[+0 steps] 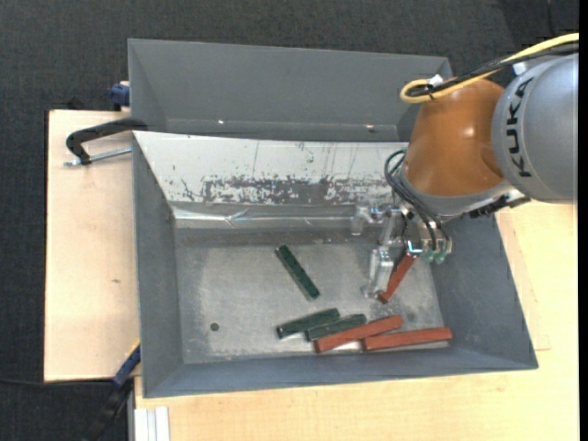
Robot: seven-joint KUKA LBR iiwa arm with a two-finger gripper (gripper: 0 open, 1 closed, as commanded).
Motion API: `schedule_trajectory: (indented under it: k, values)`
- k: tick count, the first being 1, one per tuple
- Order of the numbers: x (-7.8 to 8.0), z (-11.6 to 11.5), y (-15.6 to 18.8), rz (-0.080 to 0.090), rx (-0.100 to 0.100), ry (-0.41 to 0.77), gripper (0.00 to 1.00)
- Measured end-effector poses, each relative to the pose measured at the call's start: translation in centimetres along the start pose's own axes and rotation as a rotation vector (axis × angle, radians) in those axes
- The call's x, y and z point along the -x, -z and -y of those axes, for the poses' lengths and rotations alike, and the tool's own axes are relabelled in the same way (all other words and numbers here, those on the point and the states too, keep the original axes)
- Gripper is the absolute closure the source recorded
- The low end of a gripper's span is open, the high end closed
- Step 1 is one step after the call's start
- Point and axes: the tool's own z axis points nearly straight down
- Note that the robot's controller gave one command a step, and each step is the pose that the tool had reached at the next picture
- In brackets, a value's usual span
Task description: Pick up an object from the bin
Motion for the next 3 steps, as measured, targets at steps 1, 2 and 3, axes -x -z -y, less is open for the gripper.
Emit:
schedule_trajectory:
  k: [1,2,3]
  values:
    - [0.2,0.0,0.5,0.009,0.0,0.0,0.0]
    - [-1.7,3.6,-2.0,0.011,0.0,0.09,0.0]
    - [-2.2,4.8,-2.9,0.01,-0.001,0.105,0.0]
